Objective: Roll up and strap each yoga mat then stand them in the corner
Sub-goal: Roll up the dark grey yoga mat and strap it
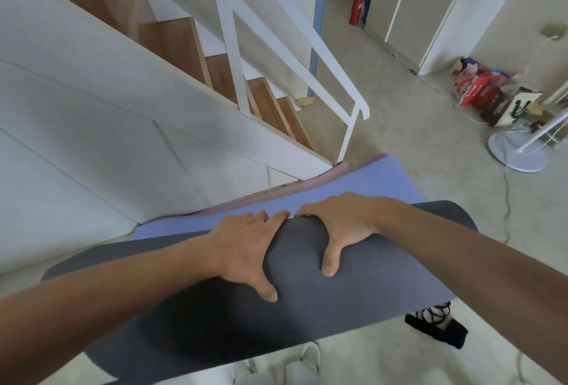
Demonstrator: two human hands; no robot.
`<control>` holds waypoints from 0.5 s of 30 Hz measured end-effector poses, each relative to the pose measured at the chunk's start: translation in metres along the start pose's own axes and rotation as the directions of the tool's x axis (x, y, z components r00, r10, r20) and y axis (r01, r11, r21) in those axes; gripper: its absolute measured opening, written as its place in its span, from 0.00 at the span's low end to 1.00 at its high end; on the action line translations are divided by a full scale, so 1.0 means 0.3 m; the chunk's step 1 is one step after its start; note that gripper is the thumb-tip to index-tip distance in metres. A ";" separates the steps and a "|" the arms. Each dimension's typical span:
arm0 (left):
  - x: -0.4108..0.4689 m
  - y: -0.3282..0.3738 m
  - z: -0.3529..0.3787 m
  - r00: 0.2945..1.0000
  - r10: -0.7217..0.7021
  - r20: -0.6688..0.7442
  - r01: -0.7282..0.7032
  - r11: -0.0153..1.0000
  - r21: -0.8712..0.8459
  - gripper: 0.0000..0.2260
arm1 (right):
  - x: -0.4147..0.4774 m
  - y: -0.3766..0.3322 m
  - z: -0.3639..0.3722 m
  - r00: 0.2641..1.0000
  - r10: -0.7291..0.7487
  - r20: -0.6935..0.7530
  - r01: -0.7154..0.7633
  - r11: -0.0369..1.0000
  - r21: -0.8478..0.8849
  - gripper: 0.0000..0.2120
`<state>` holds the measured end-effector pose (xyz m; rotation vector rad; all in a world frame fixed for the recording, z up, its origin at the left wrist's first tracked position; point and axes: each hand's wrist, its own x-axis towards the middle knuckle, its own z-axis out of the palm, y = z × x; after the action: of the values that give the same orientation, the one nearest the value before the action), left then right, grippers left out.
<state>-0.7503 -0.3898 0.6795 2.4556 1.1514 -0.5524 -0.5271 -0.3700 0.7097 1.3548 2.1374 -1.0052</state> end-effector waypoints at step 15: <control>0.080 -0.120 -0.092 0.896 -0.321 -0.307 0.201 0.910 -0.363 0.48 | 0.030 -0.066 0.146 0.378 0.413 -0.829 -0.102 0.908 0.406 0.30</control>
<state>-0.7594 -0.3396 0.6854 2.1774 1.5963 0.0347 -0.5502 -0.4031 0.6821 2.8058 2.3055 -0.4300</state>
